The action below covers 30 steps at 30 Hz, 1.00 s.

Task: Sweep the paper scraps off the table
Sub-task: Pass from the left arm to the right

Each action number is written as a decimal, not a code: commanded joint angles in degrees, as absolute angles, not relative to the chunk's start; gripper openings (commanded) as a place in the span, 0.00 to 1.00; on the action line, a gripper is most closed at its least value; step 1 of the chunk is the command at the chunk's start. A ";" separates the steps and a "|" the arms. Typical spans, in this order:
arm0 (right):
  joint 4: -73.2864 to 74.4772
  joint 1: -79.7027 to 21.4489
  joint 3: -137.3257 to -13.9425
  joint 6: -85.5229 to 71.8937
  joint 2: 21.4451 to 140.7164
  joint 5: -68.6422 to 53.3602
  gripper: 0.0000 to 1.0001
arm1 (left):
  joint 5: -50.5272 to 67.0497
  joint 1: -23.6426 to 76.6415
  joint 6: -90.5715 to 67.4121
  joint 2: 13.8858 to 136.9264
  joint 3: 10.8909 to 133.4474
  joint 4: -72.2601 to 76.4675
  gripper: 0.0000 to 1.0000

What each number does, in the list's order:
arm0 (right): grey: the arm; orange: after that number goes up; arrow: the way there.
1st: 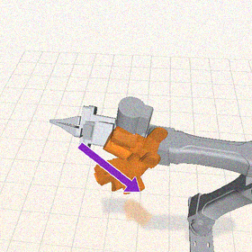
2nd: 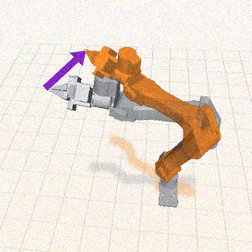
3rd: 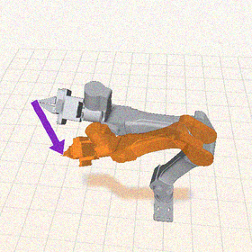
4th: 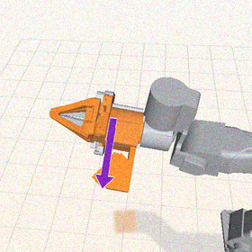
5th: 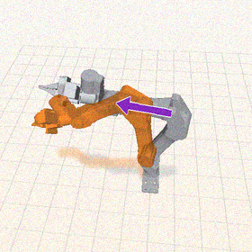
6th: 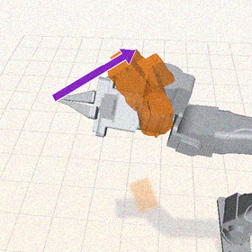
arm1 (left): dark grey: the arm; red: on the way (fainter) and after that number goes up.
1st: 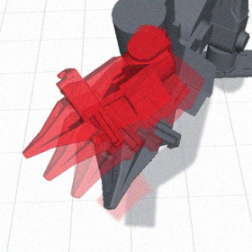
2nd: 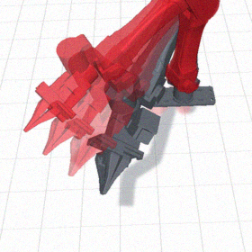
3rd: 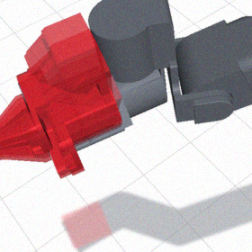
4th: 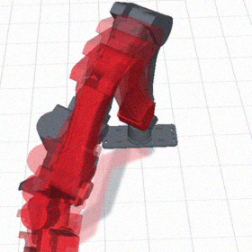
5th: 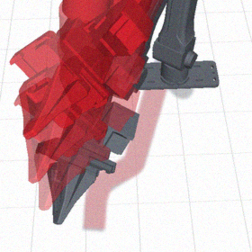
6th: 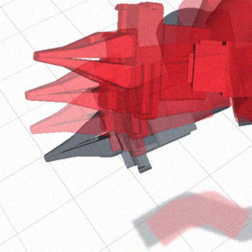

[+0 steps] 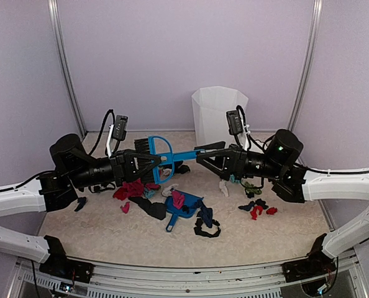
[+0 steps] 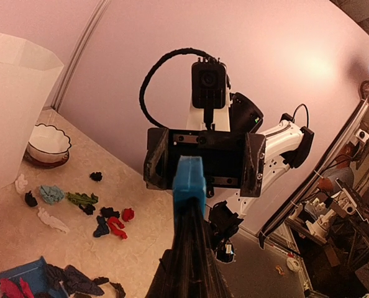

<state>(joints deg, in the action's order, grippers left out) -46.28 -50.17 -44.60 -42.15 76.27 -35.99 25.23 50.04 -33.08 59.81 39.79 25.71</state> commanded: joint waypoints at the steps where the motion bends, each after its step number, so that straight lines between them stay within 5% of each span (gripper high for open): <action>1: -50.70 -51.88 -47.76 -45.13 78.86 -37.84 0.81 | 24.20 50.87 -33.08 60.27 41.32 27.87 0.00; 16: -51.48 -53.23 -51.92 -49.05 85.43 -39.70 0.46 | 21.51 51.06 -31.26 58.27 41.24 24.17 0.00; 30: -49.70 -53.13 -51.24 -47.57 84.27 -36.04 0.36 | 22.06 51.14 -30.77 56.26 40.78 22.02 0.00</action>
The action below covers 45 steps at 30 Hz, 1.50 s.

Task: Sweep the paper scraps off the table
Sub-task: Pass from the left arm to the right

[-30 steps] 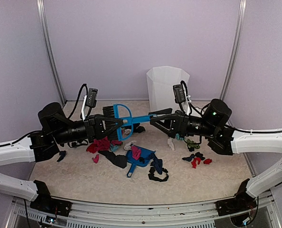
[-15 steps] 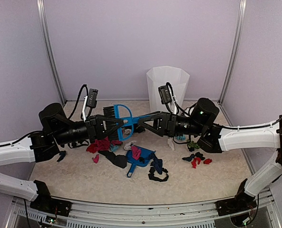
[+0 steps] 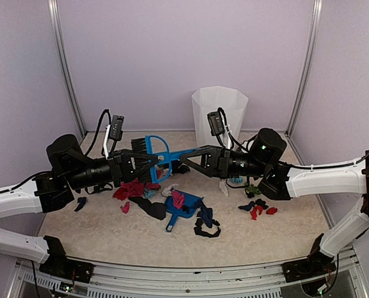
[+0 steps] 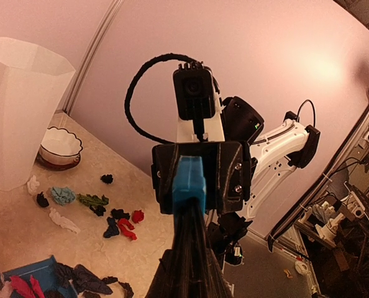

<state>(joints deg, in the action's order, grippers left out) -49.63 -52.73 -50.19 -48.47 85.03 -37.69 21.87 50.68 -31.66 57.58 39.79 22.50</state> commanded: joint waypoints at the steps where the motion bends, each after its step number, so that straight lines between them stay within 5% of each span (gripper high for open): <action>1: -49.81 -53.17 -51.28 -47.65 84.36 -36.04 0.36 | 22.13 51.15 -30.77 56.17 40.70 21.93 0.00; 29: -51.86 -53.17 -52.65 -49.67 86.63 -38.89 0.22 | 22.07 51.15 -30.33 57.63 40.95 22.32 0.00; 32: -52.22 -53.18 -52.65 -50.18 86.95 -39.35 0.16 | 22.10 51.15 -30.42 57.69 40.96 22.35 0.00; 34: -52.63 -53.20 -52.69 -50.29 87.01 -39.63 0.00 | 22.24 51.13 -30.41 57.80 40.96 22.45 0.00; 40: -52.27 -53.18 -52.05 -50.03 85.18 -39.03 0.00 | 21.27 51.15 -30.48 57.98 40.96 21.83 0.01; 42: -51.33 -53.18 -51.50 -49.50 83.92 -38.24 0.00 | 20.56 51.15 -30.65 57.92 40.91 21.56 0.20; 45: -48.37 -53.15 -50.25 -47.72 81.20 -36.84 0.00 | 19.26 51.15 -31.11 57.65 40.83 20.77 0.79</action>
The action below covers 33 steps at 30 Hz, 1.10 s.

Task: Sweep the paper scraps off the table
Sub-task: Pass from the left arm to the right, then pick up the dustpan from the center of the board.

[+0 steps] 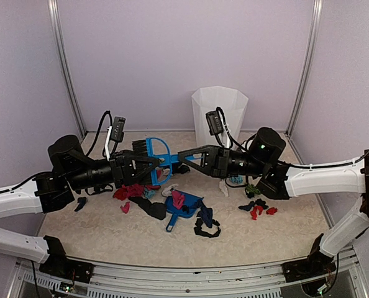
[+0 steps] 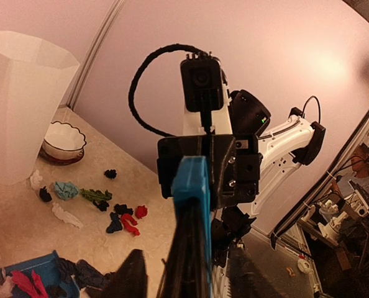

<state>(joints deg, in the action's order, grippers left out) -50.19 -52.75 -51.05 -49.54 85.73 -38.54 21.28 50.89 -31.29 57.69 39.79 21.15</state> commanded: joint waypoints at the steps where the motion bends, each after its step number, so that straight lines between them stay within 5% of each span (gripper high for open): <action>1: -46.72 -53.08 -49.68 -46.92 80.09 -35.89 0.00 | 18.88 51.15 -31.23 57.39 40.72 20.45 0.95; 18: 4.22 -49.41 -49.94 -20.56 58.22 -5.55 0.00 | 1.70 51.28 -37.93 53.24 43.92 -9.72 0.98; 33: 12.67 -49.13 -50.92 -15.77 58.01 -1.17 0.00 | 0.19 62.00 -48.10 66.60 44.42 -17.98 0.80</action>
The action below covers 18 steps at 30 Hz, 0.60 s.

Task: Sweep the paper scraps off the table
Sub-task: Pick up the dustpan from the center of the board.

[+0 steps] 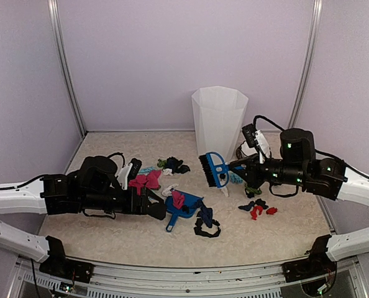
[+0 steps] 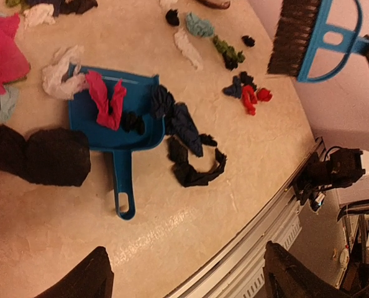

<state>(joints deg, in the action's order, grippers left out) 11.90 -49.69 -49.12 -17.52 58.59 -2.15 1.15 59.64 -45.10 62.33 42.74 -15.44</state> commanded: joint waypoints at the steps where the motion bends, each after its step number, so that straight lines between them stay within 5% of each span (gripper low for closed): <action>1: 12.66 -49.04 -50.82 -15.72 58.15 -1.23 0.00 | -0.09 62.51 -48.54 68.09 44.92 -18.02 0.79; 18: 12.34 -48.96 -48.07 -16.02 55.13 -0.91 0.00 | -6.95 64.20 -45.79 93.67 59.30 -25.00 0.69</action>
